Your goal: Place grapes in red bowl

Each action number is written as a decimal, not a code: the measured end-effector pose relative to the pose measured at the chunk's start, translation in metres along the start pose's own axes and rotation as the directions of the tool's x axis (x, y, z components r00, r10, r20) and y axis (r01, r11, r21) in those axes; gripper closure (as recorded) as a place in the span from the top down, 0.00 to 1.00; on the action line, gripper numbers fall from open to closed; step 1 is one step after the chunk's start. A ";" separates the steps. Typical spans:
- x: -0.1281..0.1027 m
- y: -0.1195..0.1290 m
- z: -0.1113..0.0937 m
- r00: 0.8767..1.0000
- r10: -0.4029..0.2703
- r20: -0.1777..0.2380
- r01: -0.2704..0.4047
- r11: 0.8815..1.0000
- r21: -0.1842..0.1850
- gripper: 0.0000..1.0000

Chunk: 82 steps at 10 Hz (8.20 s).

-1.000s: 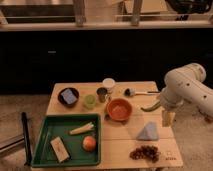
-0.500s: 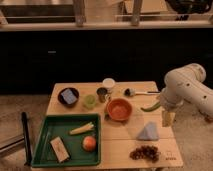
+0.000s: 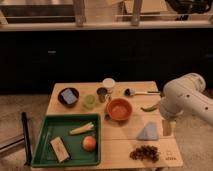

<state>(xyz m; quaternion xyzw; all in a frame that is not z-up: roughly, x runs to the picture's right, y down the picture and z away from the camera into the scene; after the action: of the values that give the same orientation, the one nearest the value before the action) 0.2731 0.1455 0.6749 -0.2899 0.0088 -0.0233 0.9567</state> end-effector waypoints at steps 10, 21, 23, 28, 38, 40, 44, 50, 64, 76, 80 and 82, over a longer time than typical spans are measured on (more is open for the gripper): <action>-0.022 0.060 0.038 0.995 -0.085 0.044 0.087 0.996 -0.036 0.80; -0.033 0.089 0.106 0.987 -0.111 0.116 0.121 0.989 -0.081 0.80; -0.037 0.092 0.122 0.985 -0.119 0.127 0.131 0.988 -0.087 0.80; -0.042 0.095 0.139 0.981 -0.134 0.143 0.149 0.984 -0.095 0.80; -0.048 0.098 0.160 0.976 -0.159 0.147 0.172 0.982 -0.077 0.14; -0.046 0.097 0.156 0.977 -0.156 0.143 0.167 0.984 -0.062 0.02; -0.043 0.090 0.118 0.979 -0.157 0.133 0.162 0.986 -0.026 0.02; -0.044 0.075 0.087 0.978 -0.165 0.126 0.164 0.986 0.020 0.17; -0.048 0.038 0.061 0.975 -0.155 0.157 0.139 0.985 0.106 0.18; -0.062 -0.029 0.044 0.979 -0.140 0.148 0.117 0.982 0.150 0.07; -0.071 -0.051 0.040 0.980 -0.146 0.135 0.122 0.978 0.171 0.07; -0.076 -0.061 0.038 0.981 -0.147 0.125 0.124 0.976 0.179 0.07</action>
<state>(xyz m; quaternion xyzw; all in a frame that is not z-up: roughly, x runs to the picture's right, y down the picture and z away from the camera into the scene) 0.1961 0.1195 0.7410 -0.2081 -0.0791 -0.0692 0.9724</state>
